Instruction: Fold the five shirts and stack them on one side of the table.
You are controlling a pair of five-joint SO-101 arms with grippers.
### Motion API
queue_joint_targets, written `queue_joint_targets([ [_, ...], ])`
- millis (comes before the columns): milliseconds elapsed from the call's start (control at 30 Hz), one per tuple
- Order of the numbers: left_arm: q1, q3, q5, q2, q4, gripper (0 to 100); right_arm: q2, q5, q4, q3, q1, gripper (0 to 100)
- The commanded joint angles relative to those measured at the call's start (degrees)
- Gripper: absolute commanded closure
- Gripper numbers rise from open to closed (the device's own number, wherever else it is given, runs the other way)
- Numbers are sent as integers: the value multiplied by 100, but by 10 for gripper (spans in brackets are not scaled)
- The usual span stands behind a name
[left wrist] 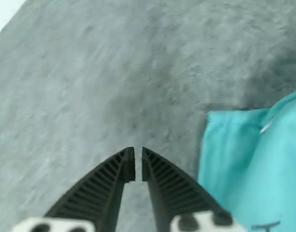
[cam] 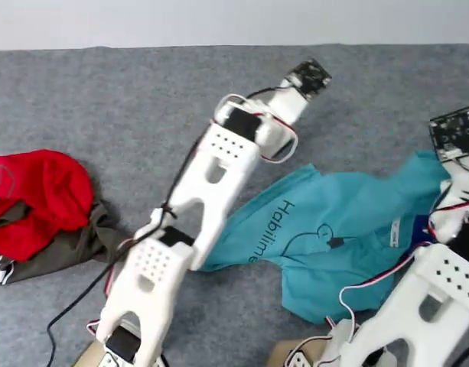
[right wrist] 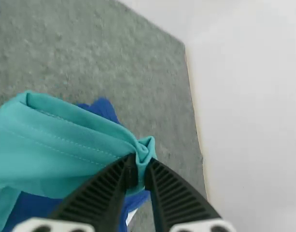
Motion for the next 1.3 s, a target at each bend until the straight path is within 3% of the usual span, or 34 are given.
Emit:
queue_joint_targets([
  [0, 246, -1270, 70, 536, 308, 949, -224, 88, 136, -53, 171, 988],
  [367, 440, -2404, 62, 2075, 545, 881, -224, 88, 286, -53, 224, 988],
  [667, 545, -2396, 9, 2084, 1064, 836, -224, 88, 277, -53, 207, 988],
  [767, 598, -2396, -325, 2101, 1319, 837, -224, 88, 268, -62, 207, 988],
  [1000, 607, -2387, -413, 2119, 1363, 842, -242, 88, 251, -88, 215, 988],
  [1267, 598, -2378, -413, 2119, 1459, 996, -593, 484, 242, -62, 198, 988],
])
